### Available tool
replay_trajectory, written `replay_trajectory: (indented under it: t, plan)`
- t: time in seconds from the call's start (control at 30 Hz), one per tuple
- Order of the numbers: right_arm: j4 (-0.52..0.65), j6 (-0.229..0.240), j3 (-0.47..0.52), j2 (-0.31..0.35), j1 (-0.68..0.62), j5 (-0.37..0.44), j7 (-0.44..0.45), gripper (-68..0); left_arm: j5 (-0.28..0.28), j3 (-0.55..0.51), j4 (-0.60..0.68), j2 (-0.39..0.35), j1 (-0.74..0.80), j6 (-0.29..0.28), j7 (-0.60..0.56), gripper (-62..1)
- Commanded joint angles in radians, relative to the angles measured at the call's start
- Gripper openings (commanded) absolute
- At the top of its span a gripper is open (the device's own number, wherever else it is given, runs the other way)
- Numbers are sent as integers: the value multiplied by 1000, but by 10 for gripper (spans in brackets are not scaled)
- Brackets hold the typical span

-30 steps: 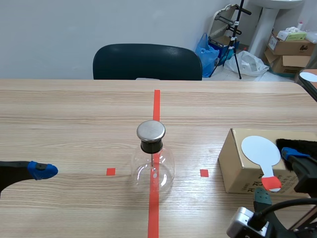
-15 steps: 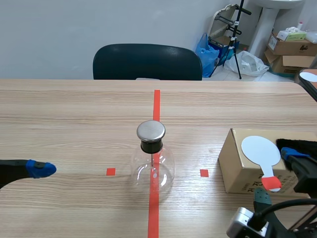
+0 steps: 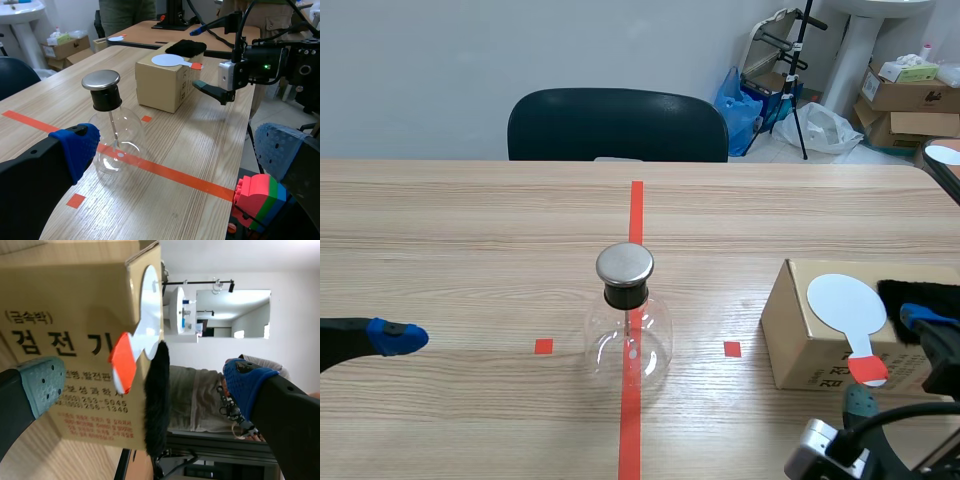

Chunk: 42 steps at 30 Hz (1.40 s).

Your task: Do the electroscope experiment

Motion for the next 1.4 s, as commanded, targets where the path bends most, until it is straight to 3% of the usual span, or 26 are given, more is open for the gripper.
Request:
replay_trajectory:
  t: [0.0,0.33,0.43,0.57,0.63,0.7,0.87,0.97,1.07,1.17,1.37]
  plan:
    - [11,-61,4,6,-18,0,-10,4,-14,-3,24,2,0,-2,-17,14]
    - [154,-61,6,30,-156,69,-9,4,-16,-51,117,2,31,-21,14,14]
    - [220,-61,3,63,-193,138,15,4,-45,-71,171,4,66,-23,35,14]
    - [298,-61,-11,121,-230,257,39,4,-101,-89,257,34,90,-14,177,14]
    - [345,-57,-19,153,-244,331,39,4,-132,-93,301,60,98,20,262,14]
    - [405,16,-19,187,-252,423,38,4,-159,-92,347,87,100,77,360,14]
    - [586,222,-19,295,-257,705,9,4,-191,-92,475,170,100,139,581,14]
    - [698,338,-19,348,-257,848,-45,4,-271,-89,541,218,100,199,710,14]
    - [782,444,-18,399,-257,987,-75,4,-346,-63,584,229,100,283,759,14]
    - [830,529,-18,430,-257,1078,-77,4,-357,-23,604,229,97,381,780,14]
    - [858,740,-3,443,-257,1148,-71,4,-389,49,610,229,76,499,835,14]
